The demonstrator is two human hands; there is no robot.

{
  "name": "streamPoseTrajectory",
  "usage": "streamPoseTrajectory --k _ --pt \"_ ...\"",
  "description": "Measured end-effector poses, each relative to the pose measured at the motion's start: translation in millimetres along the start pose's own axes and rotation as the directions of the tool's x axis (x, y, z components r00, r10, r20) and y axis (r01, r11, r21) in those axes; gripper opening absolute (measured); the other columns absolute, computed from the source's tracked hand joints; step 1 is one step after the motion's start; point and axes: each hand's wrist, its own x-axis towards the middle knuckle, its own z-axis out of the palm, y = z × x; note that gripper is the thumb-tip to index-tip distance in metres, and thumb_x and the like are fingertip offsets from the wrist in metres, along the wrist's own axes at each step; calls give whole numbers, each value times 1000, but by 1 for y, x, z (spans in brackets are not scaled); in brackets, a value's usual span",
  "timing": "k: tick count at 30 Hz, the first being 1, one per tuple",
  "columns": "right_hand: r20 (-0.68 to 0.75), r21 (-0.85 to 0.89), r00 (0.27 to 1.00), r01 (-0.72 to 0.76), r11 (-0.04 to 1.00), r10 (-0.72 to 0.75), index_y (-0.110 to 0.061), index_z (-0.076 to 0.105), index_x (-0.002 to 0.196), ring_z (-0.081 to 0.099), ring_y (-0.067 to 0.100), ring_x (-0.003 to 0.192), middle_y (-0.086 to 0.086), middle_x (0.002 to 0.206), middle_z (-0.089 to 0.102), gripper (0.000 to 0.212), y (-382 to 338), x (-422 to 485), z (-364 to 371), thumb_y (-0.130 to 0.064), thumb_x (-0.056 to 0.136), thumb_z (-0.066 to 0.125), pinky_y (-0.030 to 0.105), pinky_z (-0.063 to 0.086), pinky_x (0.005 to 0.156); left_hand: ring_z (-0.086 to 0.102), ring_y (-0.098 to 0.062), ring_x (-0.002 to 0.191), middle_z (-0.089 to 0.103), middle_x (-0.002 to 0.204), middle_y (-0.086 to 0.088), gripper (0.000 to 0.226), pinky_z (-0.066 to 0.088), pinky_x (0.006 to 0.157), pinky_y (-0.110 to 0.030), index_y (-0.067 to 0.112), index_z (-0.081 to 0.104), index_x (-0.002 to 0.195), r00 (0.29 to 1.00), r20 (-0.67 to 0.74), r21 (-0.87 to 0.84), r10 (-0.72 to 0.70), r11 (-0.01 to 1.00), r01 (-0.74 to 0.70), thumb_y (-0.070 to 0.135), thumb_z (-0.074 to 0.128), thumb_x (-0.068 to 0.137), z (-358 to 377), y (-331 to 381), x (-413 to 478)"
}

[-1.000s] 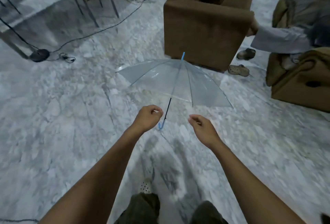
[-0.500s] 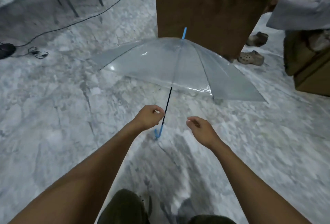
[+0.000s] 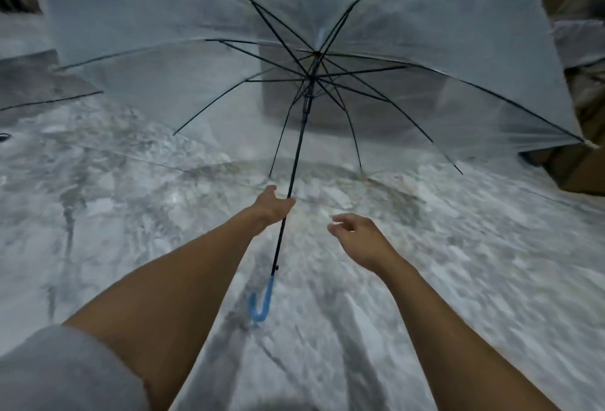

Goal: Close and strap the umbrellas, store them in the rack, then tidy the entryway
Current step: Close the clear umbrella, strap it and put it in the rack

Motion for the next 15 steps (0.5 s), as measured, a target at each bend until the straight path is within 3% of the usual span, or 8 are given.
streamPoseTrajectory --k 3,6,9,10,12,13,15 --pt "-16 1 1000 -20 1000 20 -19 56 135 55 14 107 3 134 57 41 8 9 -3 -35 97 56 25 39 84 28 -28 145 20 160 -12 71 29 113 -34 10 12 155 999 35 -72 15 997 -13 31 51 99 19 -9 17" --pt "-43 17 999 1 1000 0 -22 57 133 54 12 104 0 132 58 39 7 14 -7 -36 97 57 23 42 77 36 -29 140 29 157 -13 68 34 114 -40 12 16 154 998 41 -93 57 994 -53 32 51 99 29 -10 25" --pt "-47 -17 999 7 1000 -8 -22 57 133 53 11 105 0 132 58 39 10 13 -11 -36 97 56 13 39 63 43 -29 135 36 153 -13 66 40 108 -37 11 21 153 995 19 -105 97 990 -95 34 51 98 31 -6 27" --pt "-40 -16 999 1 1000 -2 -22 56 134 53 11 105 1 132 58 39 11 12 -12 -34 98 56 12 38 63 51 -28 126 45 145 -14 62 44 99 -36 12 28 150 995 23 -95 101 991 -98 37 52 98 30 -3 26" --pt "-32 -25 999 -6 1000 6 -20 55 135 52 12 105 2 133 57 38 13 8 -15 -32 99 55 17 40 69 67 -24 86 67 106 -11 44 48 74 -29 13 50 133 989 68 -60 130 990 -126 40 49 98 28 4 19" --pt "-44 -37 999 -4 999 3 -19 56 134 53 13 106 3 133 57 37 14 8 -16 -31 100 53 20 40 77 66 -23 70 70 89 -8 36 45 66 -27 12 57 121 981 116 -46 155 988 -150 39 47 99 27 9 14" --pt "-89 -55 996 26 998 -31 -16 58 131 58 18 111 5 132 60 33 11 6 -16 -28 102 47 26 42 87 65 -25 65 72 79 -6 32 46 64 -27 11 61 103 950 243 -59 198 980 -190 39 46 100 26 23 1"
